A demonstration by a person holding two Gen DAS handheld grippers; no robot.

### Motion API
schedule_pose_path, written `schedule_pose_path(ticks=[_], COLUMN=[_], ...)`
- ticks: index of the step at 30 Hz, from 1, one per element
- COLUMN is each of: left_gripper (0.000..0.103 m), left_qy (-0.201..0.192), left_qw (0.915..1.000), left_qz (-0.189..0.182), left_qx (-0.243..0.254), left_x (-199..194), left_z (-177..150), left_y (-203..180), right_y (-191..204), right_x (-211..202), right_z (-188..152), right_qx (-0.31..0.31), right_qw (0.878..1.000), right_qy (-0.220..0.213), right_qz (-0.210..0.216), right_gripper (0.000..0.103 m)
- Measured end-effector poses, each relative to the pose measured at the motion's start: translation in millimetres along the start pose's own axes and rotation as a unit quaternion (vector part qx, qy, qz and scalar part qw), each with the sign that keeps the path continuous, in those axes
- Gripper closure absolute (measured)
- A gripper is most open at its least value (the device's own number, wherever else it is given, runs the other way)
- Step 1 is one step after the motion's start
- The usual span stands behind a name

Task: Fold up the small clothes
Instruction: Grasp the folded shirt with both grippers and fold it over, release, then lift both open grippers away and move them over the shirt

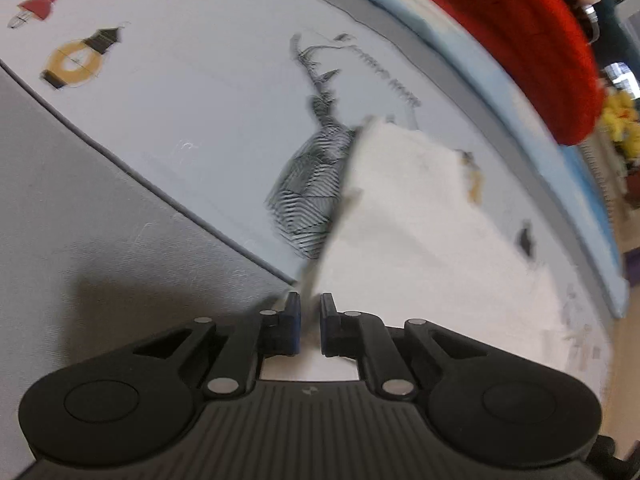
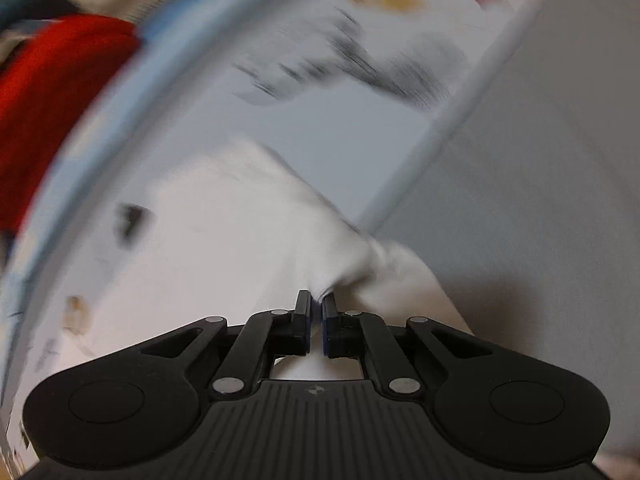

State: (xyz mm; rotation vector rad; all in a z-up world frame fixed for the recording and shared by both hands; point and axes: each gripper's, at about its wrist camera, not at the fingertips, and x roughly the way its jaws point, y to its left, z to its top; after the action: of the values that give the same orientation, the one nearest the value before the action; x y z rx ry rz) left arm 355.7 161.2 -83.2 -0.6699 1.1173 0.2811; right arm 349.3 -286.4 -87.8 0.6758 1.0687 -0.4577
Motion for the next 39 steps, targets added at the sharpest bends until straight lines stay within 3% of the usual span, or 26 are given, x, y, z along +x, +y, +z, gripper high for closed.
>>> schedule_pose_path(ticks=[3, 5, 7, 9, 12, 15, 16, 17, 19, 20, 22, 24, 26, 31, 35, 36, 37, 38, 39], left_gripper=[0.086, 0.083, 0.083, 0.083, 0.083, 0.081, 0.068, 0.049, 0.036, 0.035, 0.035, 0.035, 0.035, 0.035, 0.039, 0.043, 0.059, 0.079, 0.084], left_qy=[-0.092, -0.128, -0.104, -0.055, 0.016, 0.011, -0.007, -0.031, -0.074, -0.087, -0.086, -0.076, -0.063, -0.040, -0.031, -0.034, -0.037, -0.036, -0.035], left_qw=[0.9927, 0.9850, 0.9859, 0.9912, 0.9964, 0.9976, 0.9968, 0.9949, 0.9892, 0.9868, 0.9874, 0.9909, 0.9923, 0.9903, 0.9878, 0.9865, 0.9846, 0.9824, 0.9820], left_qz=[0.023, 0.001, -0.043, -0.057, -0.018, -0.023, -0.027, -0.026, -0.006, 0.003, 0.009, 0.004, 0.002, -0.017, -0.004, -0.002, -0.001, -0.006, -0.012], left_qx=[0.074, 0.115, 0.124, 0.106, 0.081, 0.065, 0.075, 0.092, 0.126, 0.137, 0.133, 0.111, 0.107, 0.132, 0.153, 0.160, 0.171, 0.183, 0.185], left_x=[-27.6, -39.2, -32.6, -13.0, 20.6, 17.0, 9.2, 1.1, -6.9, -4.1, 2.9, 13.8, 25.5, 42.7, 52.7, 53.4, 53.8, 54.2, 53.5], left_z=[2.8, -0.1, -2.9, -7.0, -10.0, -5.9, -2.1, 0.3, 5.9, 9.6, 15.7, 23.4, 29.2, 31.6, 27.8, 27.3, 27.0, 26.8, 27.7], left_y=[-19.8, -33.8, -39.6, -37.8, -27.4, -24.3, -26.9, -31.7, -39.5, -42.2, -37.0, -27.7, -24.9, -35.5, -44.3, -45.9, -48.0, -50.3, -50.8], right_y=[-6.5, 0.8, 6.8, 8.3, 11.1, -6.2, -12.9, -14.5, -7.6, -1.3, 9.9, 18.9, 21.2, 25.0, 35.4, 38.6, 41.5, 44.0, 46.9], right_x=[-5.4, -22.7, -39.9, -43.4, -18.7, 18.6, 24.6, 24.0, 11.4, 5.1, -2.8, 1.0, 13.7, 49.2, 57.4, 58.5, 58.6, 58.8, 58.9], right_z=[-0.4, -0.1, 0.1, 3.9, 15.2, 24.1, 25.8, 27.3, 33.3, 36.5, 45.2, 55.6, 66.7, 75.5, 66.3, 65.8, 65.7, 65.7, 64.7], right_qx=[0.010, -0.011, -0.028, -0.042, -0.049, -0.014, 0.001, 0.011, -0.011, -0.035, -0.087, -0.143, -0.176, -0.208, -0.226, -0.232, -0.235, -0.235, -0.239], right_qw=[1.000, 0.998, 0.994, 0.990, 0.994, 1.000, 1.000, 1.000, 1.000, 0.998, 0.991, 0.982, 0.977, 0.976, 0.972, 0.971, 0.970, 0.970, 0.969], right_qy=[-0.014, -0.053, -0.103, -0.127, -0.076, -0.003, 0.011, 0.013, -0.020, -0.045, -0.097, -0.119, -0.120, -0.071, -0.059, -0.057, -0.055, -0.052, -0.054], right_qz=[-0.023, -0.019, 0.001, 0.033, 0.057, 0.004, -0.005, -0.006, 0.012, 0.019, 0.025, 0.022, 0.009, -0.008, -0.002, 0.005, 0.016, 0.027, 0.027], right_gripper=[0.092, 0.091, 0.084, 0.083, 0.080, 0.080, 0.075, 0.071, 0.067, 0.063, 0.048, 0.041, 0.041, 0.040, 0.045, 0.055, 0.070, 0.071, 0.074])
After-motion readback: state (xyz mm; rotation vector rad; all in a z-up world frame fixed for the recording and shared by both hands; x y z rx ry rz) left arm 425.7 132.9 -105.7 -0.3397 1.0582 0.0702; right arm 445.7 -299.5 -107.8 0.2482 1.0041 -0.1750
